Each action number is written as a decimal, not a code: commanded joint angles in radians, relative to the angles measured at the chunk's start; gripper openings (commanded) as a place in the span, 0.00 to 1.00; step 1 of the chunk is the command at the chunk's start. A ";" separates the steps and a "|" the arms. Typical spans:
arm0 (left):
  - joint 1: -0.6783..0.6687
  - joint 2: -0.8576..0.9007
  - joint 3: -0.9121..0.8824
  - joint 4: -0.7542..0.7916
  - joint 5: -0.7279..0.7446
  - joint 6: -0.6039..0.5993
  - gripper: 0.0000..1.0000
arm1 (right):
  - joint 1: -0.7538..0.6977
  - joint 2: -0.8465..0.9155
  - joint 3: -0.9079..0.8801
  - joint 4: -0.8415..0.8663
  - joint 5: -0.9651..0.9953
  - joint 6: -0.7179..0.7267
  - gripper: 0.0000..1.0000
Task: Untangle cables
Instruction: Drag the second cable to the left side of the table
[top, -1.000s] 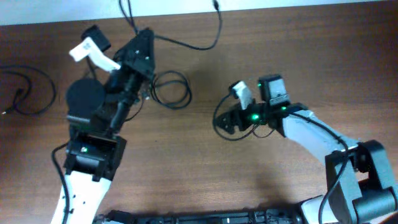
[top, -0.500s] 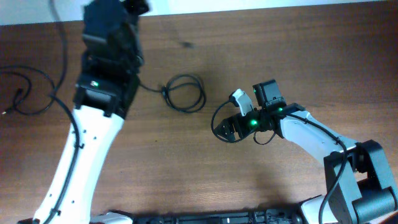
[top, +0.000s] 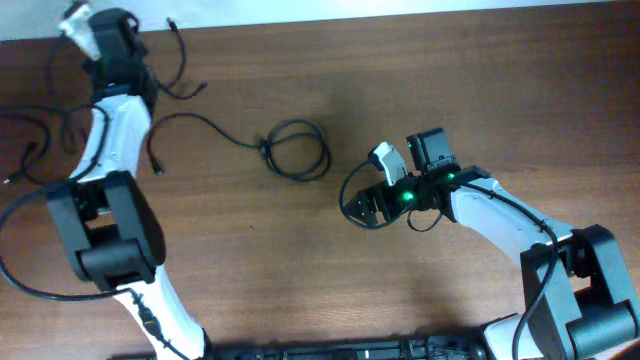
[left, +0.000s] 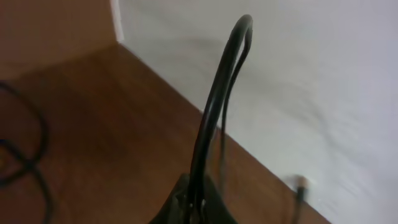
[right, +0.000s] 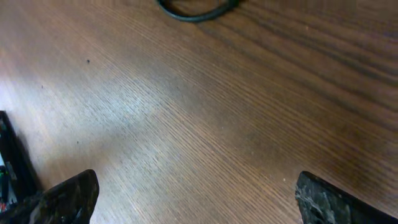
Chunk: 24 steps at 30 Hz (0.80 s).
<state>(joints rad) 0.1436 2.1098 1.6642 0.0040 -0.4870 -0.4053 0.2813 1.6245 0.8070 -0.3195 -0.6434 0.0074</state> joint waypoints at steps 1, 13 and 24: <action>0.080 0.012 0.009 -0.124 0.045 -0.138 0.00 | 0.000 -0.001 0.001 0.015 0.006 0.001 0.99; 0.042 0.113 0.023 -0.268 0.617 -0.036 0.99 | 0.000 -0.001 0.001 0.021 0.005 0.001 0.99; -0.368 0.119 0.023 -0.720 0.752 1.073 0.89 | 0.000 -0.001 0.001 0.009 0.006 0.000 0.99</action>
<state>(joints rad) -0.2230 2.2173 1.6840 -0.6319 0.2573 0.5709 0.2813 1.6245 0.8070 -0.3096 -0.6434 0.0082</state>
